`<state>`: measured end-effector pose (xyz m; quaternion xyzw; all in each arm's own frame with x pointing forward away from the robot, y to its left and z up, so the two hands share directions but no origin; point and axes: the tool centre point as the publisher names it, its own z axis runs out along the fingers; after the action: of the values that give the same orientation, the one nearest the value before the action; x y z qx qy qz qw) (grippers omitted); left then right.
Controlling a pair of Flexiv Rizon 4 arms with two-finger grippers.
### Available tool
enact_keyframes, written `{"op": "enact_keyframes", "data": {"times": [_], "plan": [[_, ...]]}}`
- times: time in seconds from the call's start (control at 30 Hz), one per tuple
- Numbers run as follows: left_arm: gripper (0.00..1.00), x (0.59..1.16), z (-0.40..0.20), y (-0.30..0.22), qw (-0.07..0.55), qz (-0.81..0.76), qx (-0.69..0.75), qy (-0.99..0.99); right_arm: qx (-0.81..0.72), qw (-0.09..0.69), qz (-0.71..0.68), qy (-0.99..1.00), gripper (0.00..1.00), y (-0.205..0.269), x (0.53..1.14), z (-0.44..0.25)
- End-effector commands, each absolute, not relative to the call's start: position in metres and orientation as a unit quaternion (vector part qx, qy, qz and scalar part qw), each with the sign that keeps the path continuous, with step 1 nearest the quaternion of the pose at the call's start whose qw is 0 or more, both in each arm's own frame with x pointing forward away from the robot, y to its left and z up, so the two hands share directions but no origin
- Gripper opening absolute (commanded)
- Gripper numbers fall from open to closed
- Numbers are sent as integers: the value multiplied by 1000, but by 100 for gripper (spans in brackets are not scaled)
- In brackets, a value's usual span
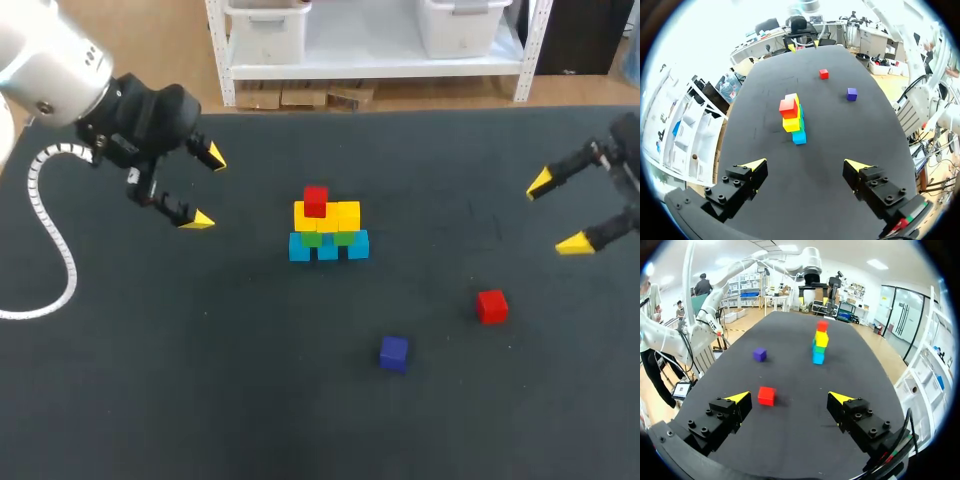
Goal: Place the blue cubes, place green cubes on the blue cubes, place the yellow cubes on the green cubes, then place the red cubes on the yellow cubes, and place purple cube on the red cubes.
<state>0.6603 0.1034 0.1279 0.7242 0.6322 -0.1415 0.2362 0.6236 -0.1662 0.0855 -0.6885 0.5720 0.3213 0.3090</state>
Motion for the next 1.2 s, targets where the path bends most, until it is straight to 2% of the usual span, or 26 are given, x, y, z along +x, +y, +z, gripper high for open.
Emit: {"op": "enact_keyframes", "data": {"times": [0.03, 0.5, 1.13, 1.2], "plan": [[100, 660, 128, 104, 237, -142, 725, 631, -677, 326, 304, 586, 100, -156, 596, 72], [100, 660, 128, 104, 237, -142, 725, 631, -668, 323, 322, 588, 100, -135, 570, 24], [100, 660, 128, 104, 237, -142, 725, 631, -660, 325, 328, 593, 100, -119, 578, -2], [100, 660, 128, 104, 237, -142, 725, 631, -659, 326, 329, 593, 77, -118, 578, -3]]}}
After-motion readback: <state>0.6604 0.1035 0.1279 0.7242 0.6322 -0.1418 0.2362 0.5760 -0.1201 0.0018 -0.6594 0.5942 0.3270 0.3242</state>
